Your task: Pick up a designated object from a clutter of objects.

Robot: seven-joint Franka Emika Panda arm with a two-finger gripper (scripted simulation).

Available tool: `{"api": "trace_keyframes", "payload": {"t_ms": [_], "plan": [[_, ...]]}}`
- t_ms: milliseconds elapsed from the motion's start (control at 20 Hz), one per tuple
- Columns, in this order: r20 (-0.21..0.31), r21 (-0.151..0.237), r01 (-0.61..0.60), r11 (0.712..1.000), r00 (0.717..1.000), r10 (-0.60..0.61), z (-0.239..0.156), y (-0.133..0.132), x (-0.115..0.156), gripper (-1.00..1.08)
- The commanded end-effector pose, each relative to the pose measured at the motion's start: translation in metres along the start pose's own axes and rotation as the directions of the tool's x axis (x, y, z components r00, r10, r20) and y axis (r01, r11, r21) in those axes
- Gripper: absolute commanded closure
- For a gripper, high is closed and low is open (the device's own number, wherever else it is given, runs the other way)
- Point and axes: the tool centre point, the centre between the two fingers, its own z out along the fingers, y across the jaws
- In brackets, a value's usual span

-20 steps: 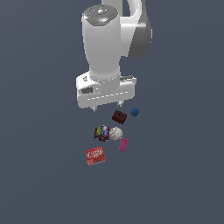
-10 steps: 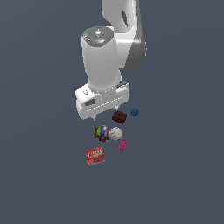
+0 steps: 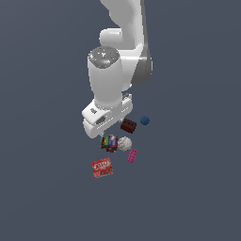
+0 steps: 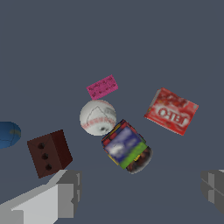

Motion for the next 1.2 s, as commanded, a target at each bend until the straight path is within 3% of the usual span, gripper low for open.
{"api": "trace_keyframes", "payload": {"t_ms": [0, 500, 1150], "plan": [[0.000, -0.002, 0.064, 0.998, 0.998, -0.064, 0.009, 0.002, -0.001, -0.92], [0.001, -0.007, 0.308, 0.951, 0.951, -0.308, 0.043, 0.006, -0.008, -0.92], [0.000, -0.011, 0.578, 0.816, 0.816, -0.578, 0.084, 0.009, -0.017, -0.92]]}}
